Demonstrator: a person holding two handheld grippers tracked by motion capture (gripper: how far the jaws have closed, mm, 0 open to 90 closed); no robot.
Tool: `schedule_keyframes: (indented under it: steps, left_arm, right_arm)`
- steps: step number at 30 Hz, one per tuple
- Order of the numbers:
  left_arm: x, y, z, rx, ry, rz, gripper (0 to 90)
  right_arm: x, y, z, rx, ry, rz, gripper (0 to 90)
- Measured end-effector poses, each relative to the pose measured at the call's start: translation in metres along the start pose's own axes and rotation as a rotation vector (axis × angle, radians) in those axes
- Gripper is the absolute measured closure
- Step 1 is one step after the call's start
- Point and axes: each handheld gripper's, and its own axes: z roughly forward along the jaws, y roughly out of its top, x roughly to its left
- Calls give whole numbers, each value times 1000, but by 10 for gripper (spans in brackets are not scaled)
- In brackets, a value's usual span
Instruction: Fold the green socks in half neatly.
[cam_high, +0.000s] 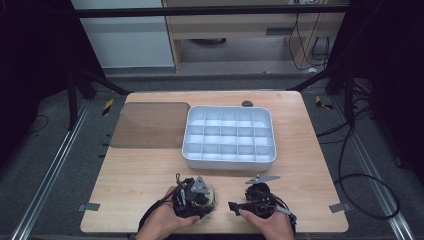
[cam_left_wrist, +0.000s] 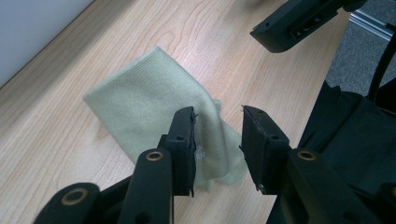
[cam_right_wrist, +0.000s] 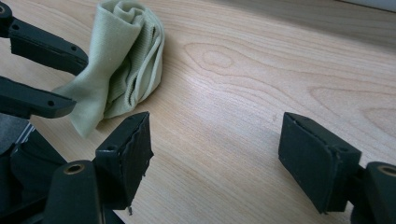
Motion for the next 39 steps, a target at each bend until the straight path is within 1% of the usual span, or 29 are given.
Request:
schedule_keyframes:
  steps: [2, 4, 7, 12, 13, 18, 20, 21, 28, 32, 34, 36, 39]
  left_arm:
    - [0, 0, -1, -6, 0, -6, 644]
    - [1, 0, -3, -5, 3, 1, 644]
    - [2, 0, -5, -9, 4, -1, 643]
    - [4, 0, -8, -16, 9, -12, 642]
    - [4, -1, -8, -17, 4, -12, 642]
    - [6, -1, -12, -25, 7, -19, 643]
    - [7, -2, -14, -32, 1, -24, 643]
    - [8, -2, -15, -32, 5, -25, 644]
    - [12, -2, -15, -31, 2, -39, 653]
    - [13, 1, -12, -26, -10, -38, 675]
    - [13, 4, -7, -18, -13, -40, 696]
    - [14, 6, -1, -12, -24, -42, 722]
    - [17, 10, 8, 5, -32, -54, 774]
  right_arm:
    - [0, 0, 0, 0, -1, -2, 258]
    - [0, 0, 0, 1, 1, 1, 253]
    - [0, 0, 0, 2, 1, 1, 253]
    - [0, 0, 0, 4, -1, 1, 253]
    - [0, 0, 0, 4, -1, 1, 253]
    - [0, 0, 0, 4, -1, 3, 253]
    - [0, 0, 1, 4, -1, 2, 253]
    - [0, 0, 1, 4, -1, 3, 253]
    - [0, 0, 1, 7, -2, 0, 254]
    - [0, 0, 1, 4, 0, 3, 255]
    - [0, 0, 1, 2, 0, 3, 255]
    - [-1, 0, 0, 2, -1, 5, 255]
    - [-2, 0, -1, -2, -4, 8, 257]
